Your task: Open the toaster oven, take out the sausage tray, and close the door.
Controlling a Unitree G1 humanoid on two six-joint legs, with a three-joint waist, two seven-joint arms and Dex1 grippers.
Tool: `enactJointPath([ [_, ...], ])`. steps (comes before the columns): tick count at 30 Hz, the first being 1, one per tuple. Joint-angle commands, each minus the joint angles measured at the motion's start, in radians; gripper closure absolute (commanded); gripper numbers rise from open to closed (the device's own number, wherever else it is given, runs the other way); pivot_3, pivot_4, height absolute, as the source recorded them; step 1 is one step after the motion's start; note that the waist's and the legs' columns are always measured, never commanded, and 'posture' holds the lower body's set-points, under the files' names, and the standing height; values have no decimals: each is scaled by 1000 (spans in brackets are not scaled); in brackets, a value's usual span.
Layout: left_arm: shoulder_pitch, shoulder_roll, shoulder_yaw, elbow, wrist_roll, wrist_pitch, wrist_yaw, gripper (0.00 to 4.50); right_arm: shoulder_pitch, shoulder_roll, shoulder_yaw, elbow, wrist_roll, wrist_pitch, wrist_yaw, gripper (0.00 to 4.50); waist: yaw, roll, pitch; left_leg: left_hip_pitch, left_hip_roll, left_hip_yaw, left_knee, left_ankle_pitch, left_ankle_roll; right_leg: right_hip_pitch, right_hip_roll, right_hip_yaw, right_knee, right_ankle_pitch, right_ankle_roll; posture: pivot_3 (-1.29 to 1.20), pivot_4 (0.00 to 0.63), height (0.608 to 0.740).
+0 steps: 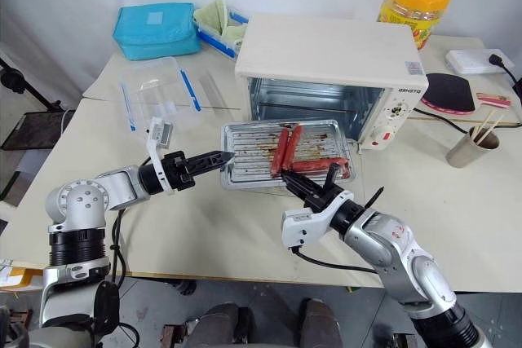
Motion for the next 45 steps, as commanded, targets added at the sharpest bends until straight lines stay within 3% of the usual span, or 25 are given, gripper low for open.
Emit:
enactJointPath([
  [1, -40, -14, 69, -10, -78, 121, 76, 188, -34, -22, -25, 4, 36, -56, 6, 4466, 0, 0, 0, 0, 0, 0, 0, 0, 0, 0, 0, 0, 0, 0, 0, 0, 150, 740],
  [4, -62, -54, 137, 17, -115, 168, 140, 188, -52, -23, -14, 19, 51, -83, 14, 4466, 0, 0, 0, 0, 0, 0, 0, 0, 0, 0, 0, 0, 0, 0, 0, 0, 150, 740],
  [7, -91, -95, 216, 51, -140, 238, 221, 788, -60, -23, -4, 26, 67, -106, 27, 4500, 0, 0, 0, 0, 0, 0, 0, 0, 0, 0, 0, 0, 0, 0, 0, 0, 150, 740],
  [14, -83, -126, 278, 97, -284, 296, 368, 2765, -78, -19, -10, 52, 81, -134, 36, 4500, 1, 0, 0, 0, 0, 0, 0, 0, -1, 0, 0, 0, 0, 0, 0, 0, 150, 740],
  [20, -47, -128, 275, 150, -516, 296, 561, 4432, -81, -20, -6, 63, 126, -146, 65, 4500, 0, 0, 0, 0, 0, -1, 0, 0, -1, 0, 0, 1, 0, 0, 0, 0, 150, 740],
  [23, -22, -122, 239, 177, -690, 255, 686, 4494, -68, -11, -14, 59, 211, -118, 116, 4500, 0, 0, 0, 0, 0, -2, 0, 0, -1, 1, 0, 1, 0, 0, 0, 0, 150, 740],
  [28, 72, -83, 89, 125, -1014, 51, 925, 4500, -69, -21, -27, 54, 255, -138, 129, 2998, 0, 0, 0, 1, -1, -4, 0, 0, -1, 1, 0, 5, 1, 0, 0, 0, 150, 740],
  [35, 128, -128, 102, 31, -1035, -42, 993, 4500, -37, -58, -86, 37, 365, -207, 135, 691, 2, 0, 0, 1, -3, -5, 1, 1, -1, 3, 1, 11, 0, 0, 0, 0, 150, 740],
  [45, 327, -102, 182, -111, -1035, -85, 924, 4500, 54, -151, -252, 87, 530, -327, 153, 691, 1, 0, 0, 2, -2, -4, 0, 1, -1, 3, 3, 11, -1, 0, 0, 0, 150, 740],
])
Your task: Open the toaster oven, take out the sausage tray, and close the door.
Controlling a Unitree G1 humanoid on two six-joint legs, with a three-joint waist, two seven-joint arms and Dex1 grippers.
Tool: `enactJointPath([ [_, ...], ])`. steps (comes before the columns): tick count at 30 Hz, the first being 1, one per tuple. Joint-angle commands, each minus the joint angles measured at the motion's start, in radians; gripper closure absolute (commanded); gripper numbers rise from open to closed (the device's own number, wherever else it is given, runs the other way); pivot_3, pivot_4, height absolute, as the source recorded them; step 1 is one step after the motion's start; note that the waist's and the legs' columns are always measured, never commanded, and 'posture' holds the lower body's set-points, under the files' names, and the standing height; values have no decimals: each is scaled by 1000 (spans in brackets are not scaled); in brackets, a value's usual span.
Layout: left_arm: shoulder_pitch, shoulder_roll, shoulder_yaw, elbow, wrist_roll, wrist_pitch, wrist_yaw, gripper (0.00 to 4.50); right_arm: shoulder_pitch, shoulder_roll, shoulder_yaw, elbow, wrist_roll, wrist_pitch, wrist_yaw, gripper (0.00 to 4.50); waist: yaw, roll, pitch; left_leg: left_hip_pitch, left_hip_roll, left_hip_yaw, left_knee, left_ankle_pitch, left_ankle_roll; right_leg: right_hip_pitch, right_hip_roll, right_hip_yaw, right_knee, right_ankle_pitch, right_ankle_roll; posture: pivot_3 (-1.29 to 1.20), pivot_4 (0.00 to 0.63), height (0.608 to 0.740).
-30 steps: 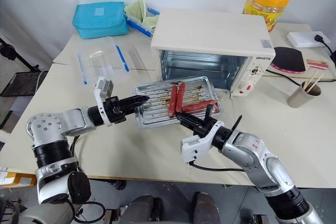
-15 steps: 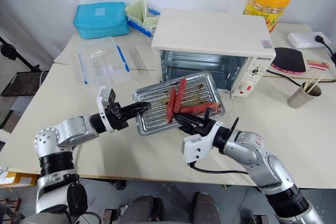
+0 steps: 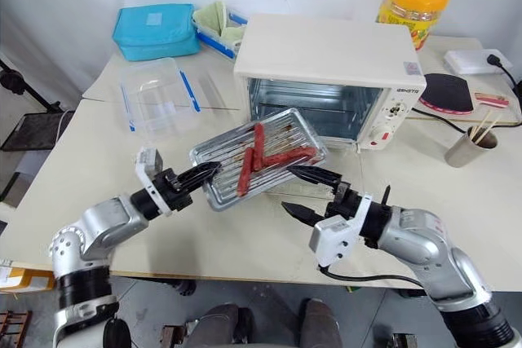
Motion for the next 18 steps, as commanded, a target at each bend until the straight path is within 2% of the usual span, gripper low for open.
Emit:
enactJointPath([
  [1, 39, 4, 62, -62, -36, -20, -53, 4500, 0, -20, -99, 28, 72, -19, -12, 691, 1, 0, 0, 0, 0, 0, 0, 0, 0, 0, 0, 0, 0, 0, 0, 0, 150, 740],
  [4, 100, 21, 140, -82, -36, -29, -111, 4500, 13, -62, -213, 178, 115, -41, -11, 1226, 4, 0, 0, 0, 0, -1, 0, 0, 0, 2, 0, 0, -1, 0, 0, 0, 150, 740],
  [9, 229, 19, 177, -149, -36, -62, -133, 4500, 19, -103, -253, 365, 271, -49, 97, 2960, 0, 0, 0, 7, 0, -1, -2, 0, 0, 9, 0, 0, -5, 0, 0, 0, 150, 740],
  [13, 347, -13, 192, -238, -36, -116, -182, 4500, 23, -132, -262, 510, 501, 122, 335, 4383, -2, 0, 0, 14, 1, 0, -5, 0, 0, 16, 0, 6, -7, -1, -1, 0, 150, 740],
  [15, 405, -34, 192, -285, -36, -152, -196, 4500, 21, -137, -260, 574, 573, 196, 443, 4465, 0, 0, 0, 14, 1, 0, -5, 0, 0, 16, 0, 9, -7, -1, -1, 0, 150, 740],
  [18, 510, -78, 188, -372, -36, -221, -221, 4500, 9, -133, -237, 662, 595, 274, 544, 4465, -1, 0, 0, 14, 1, 0, -5, 0, 1, 16, -1, 10, -8, -1, -2, 0, 150, 740],
])
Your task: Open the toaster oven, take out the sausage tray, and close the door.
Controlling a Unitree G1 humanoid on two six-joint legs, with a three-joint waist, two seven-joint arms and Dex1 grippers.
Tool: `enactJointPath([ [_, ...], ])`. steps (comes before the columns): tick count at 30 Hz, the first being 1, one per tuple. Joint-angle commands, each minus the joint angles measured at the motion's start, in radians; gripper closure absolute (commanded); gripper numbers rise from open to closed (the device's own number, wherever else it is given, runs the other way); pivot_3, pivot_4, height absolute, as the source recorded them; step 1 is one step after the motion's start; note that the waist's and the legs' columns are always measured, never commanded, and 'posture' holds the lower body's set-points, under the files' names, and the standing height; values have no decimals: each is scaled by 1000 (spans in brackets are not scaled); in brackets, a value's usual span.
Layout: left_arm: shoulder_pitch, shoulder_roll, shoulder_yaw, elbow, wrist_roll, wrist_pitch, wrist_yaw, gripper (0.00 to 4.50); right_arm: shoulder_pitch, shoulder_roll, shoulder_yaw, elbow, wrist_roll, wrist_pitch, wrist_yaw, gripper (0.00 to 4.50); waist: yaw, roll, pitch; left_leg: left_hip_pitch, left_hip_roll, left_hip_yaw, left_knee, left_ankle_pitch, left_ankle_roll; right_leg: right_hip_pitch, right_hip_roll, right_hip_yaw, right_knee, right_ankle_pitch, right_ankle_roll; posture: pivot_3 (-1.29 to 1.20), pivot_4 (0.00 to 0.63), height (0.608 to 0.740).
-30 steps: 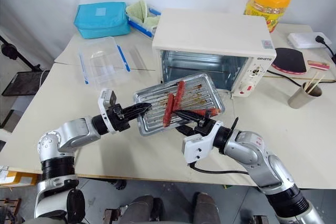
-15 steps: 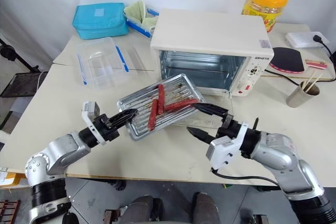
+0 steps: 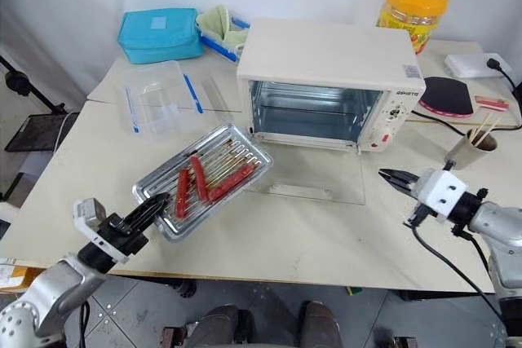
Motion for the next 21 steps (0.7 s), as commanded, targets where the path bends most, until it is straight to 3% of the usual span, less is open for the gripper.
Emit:
enactJointPath([
  [1, 97, -38, 9, -130, -33, -81, -49, 4500, -21, -6, 2, 82, 46, 88, 109, 4465, -1, 0, 0, 0, 0, 0, 0, 0, 0, 0, -1, 0, -2, 0, 0, 0, 150, 740],
  [6, 204, -110, -16, -230, -33, -212, -40, 4500, -109, 14, 74, 181, 18, 162, 229, 4465, -1, 2, -1, 0, 1, 0, 0, -2, -2, 0, -2, 1, -7, -1, -2, 0, 150, 740],
  [13, 235, -180, -96, -333, -33, -367, 10, 4500, -231, 98, 91, 254, 44, 256, 313, 4465, 1, 2, -1, -1, 2, 0, 0, -3, -3, 0, -2, 1, -9, -1, -2, 0, 150, 740],
  [21, 209, -169, -127, -323, -33, -419, 50, 4500, -263, 170, 20, 126, 131, 387, 249, 4465, 0, 3, -1, -1, 2, 0, 0, -3, -3, 0, -2, 1, -10, -1, -2, 0, 150, 740],
])
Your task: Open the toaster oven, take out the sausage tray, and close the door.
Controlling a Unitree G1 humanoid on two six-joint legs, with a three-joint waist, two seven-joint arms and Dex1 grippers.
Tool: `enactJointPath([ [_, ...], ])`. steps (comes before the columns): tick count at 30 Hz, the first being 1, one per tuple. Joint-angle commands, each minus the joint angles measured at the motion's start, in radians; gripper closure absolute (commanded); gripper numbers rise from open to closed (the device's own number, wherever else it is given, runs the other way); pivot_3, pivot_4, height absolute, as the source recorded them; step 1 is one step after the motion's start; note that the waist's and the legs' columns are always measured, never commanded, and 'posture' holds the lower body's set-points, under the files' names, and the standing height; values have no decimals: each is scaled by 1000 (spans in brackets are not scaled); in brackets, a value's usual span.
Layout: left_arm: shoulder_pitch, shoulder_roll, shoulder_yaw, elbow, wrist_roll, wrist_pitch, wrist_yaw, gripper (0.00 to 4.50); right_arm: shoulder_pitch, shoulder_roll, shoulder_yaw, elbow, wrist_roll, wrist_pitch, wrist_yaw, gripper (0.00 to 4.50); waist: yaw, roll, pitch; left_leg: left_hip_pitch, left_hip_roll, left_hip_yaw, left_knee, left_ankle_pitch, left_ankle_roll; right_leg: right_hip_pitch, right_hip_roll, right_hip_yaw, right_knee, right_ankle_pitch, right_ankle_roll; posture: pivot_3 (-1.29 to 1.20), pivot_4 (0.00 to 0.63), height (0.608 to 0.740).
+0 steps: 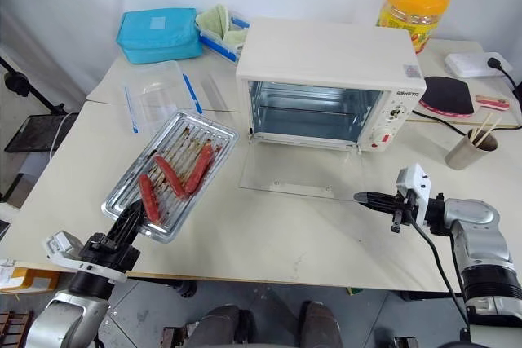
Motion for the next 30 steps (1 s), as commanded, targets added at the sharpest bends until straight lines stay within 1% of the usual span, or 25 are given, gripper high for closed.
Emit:
enactJointPath([
  [1, -35, 13, 5, -13, -29, -12, 10, 4500, -13, 12, -73, -113, 78, 51, -43, 4465, 0, 1, 0, 0, 0, 0, 0, 0, 0, 0, 0, 0, 0, 0, 0, 0, 150, 740],
  [4, -75, 1, 25, -6, -29, -32, 33, 4500, -4, 29, -129, -216, 153, 134, -112, 4465, 3, 1, 1, 0, 0, 0, 0, 0, 0, 0, 0, 0, 0, 0, 0, 0, 150, 740],
  [7, -78, -17, 28, -15, -29, -43, 50, 4500, -34, 50, -188, -306, 229, 206, -203, 4465, 2, 1, 1, -1, 0, 0, 0, -2, 1, 0, 0, 0, 0, 0, 0, 0, 150, 740],
  [9, -68, -25, 19, -27, -29, -46, 57, 4500, -56, 64, -218, -339, 270, 234, -236, 4465, 1, 1, 1, -1, 0, 0, 0, -2, 1, 0, 0, 0, 0, 0, 0, 0, 150, 740],
  [12, -48, -17, 2, -33, -29, -38, 74, 4500, -82, 95, -254, -366, 307, 260, -301, 4465, 1, 1, 1, -1, 0, 0, -1, -2, 1, -1, 1, 0, -1, 0, 0, 0, 150, 740],
  [15, -37, -2, -20, -36, -29, -27, 81, 4500, -94, 102, -253, -414, 308, 306, -377, 4465, 2, 1, 1, -1, 0, 0, -2, -2, 1, -1, 1, -1, -1, 0, 0, 0, 150, 740],
  [18, -33, 1, -38, -42, -29, -25, 79, 4500, -63, 81, -247, -470, 344, 354, -328, 4465, 5, 1, 1, -2, -2, 0, -2, -2, 1, -2, 1, -1, -1, 0, 0, 0, 150, 740],
  [20, -21, 9, -57, -42, -29, -14, 73, 4500, -7, 50, -242, -523, 351, 391, -292, 4465, 7, 1, 1, -2, -2, 0, -2, -3, 2, -2, 1, 0, -1, 0, 0, 0, 150, 740],
  [22, -4, 37, -74, -30, -29, 17, 55, 4500, 72, 16, -220, -579, 290, 334, -227, 4096, 10, 1, 1, -2, -2, 0, -2, -3, 3, -2, 1, 0, -1, 0, 0, 0, 150, 740],
  [24, -24, 90, -88, 13, -29, 75, 28, 4500, 174, 12, -249, -611, 245, 235, -177, 3573, 13, 1, 1, -2, -2, 0, -4, -4, 4, -1, 2, 0, -1, 0, 0, 0, 150, 740],
  [27, -58, 170, -93, 86, -29, 162, -23, 4500, 255, -3, -265, -647, 219, 176, -146, 2553, 20, 1, 1, -2, -2, 2, -4, -4, 4, -1, 4, 0, -2, 0, 0, 0, 150, 740],
  [30, -150, 296, -116, 219, -29, 303, -87, 4500, 367, -8, -295, -719, 213, 163, -140, 1509, 25, 2, 1, 0, -2, 5, -3, -3, 4, -1, 4, -1, -2, 0, 0, 0, 150, 740],
])
